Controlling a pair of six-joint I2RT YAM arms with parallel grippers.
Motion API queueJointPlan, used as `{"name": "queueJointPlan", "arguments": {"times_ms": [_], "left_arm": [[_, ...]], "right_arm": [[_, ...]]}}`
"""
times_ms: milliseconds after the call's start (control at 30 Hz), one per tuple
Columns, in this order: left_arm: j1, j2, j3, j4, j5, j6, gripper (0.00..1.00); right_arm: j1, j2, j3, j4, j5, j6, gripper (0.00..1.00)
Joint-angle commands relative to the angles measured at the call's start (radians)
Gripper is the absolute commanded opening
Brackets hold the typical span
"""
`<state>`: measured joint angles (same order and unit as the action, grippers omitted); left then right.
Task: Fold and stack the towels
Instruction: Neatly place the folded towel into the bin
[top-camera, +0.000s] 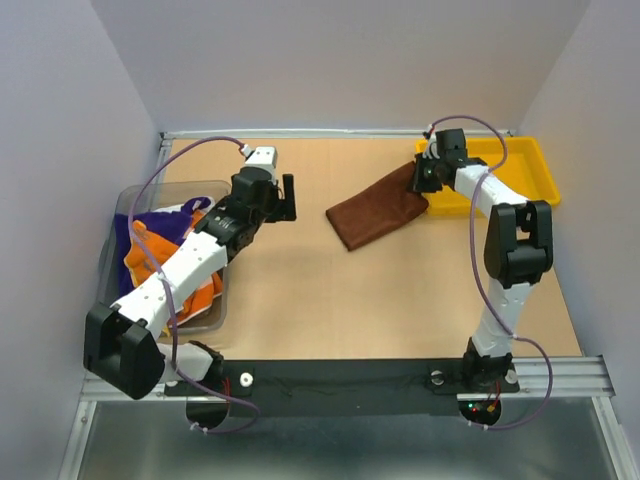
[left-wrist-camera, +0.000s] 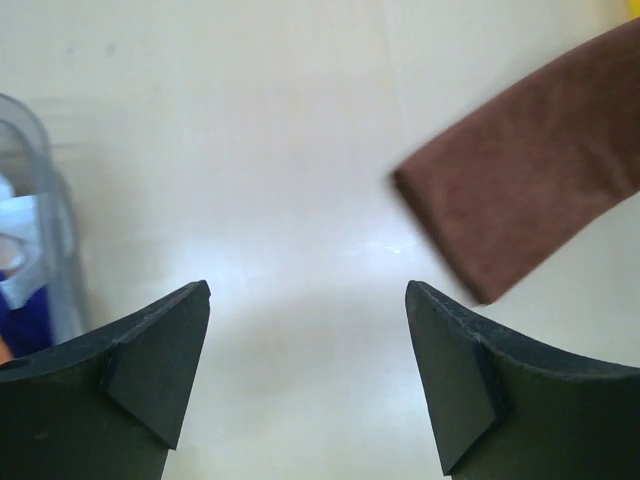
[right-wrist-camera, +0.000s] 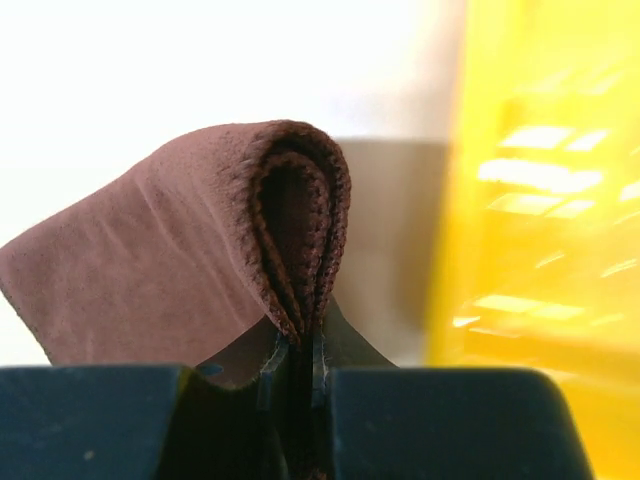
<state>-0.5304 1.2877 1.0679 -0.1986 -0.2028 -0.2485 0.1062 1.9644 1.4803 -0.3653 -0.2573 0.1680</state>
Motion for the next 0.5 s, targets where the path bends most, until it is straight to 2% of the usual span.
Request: {"name": "queueJointPlan", "arguments": {"times_ms": [0,133,267,467], "left_arm": [[0.047,-0.034,-0.074,0.022,-0.026,0.104,0.91],[0.061,-0.037,-0.120,0.065,-0.027,0.109,0.92],[0.066,-0.027,-0.131,0.079,-0.093,0.115,0.92],[0.067,-0.007,-0.141,0.091,-0.151,0.117,0.92]], "right_arm": [[-0.037,0.066,0.207,-0.170,0.127,-0.244,0.00],[-0.065,0.151,0.395,-0.215,0.223,-0.355,0.01],[-0.102,0.212,0.491,-0.225,0.309,-0.439,0.00],[-0.143,0.284,0.537,-0.222,0.371,-0.631,0.01]]}}
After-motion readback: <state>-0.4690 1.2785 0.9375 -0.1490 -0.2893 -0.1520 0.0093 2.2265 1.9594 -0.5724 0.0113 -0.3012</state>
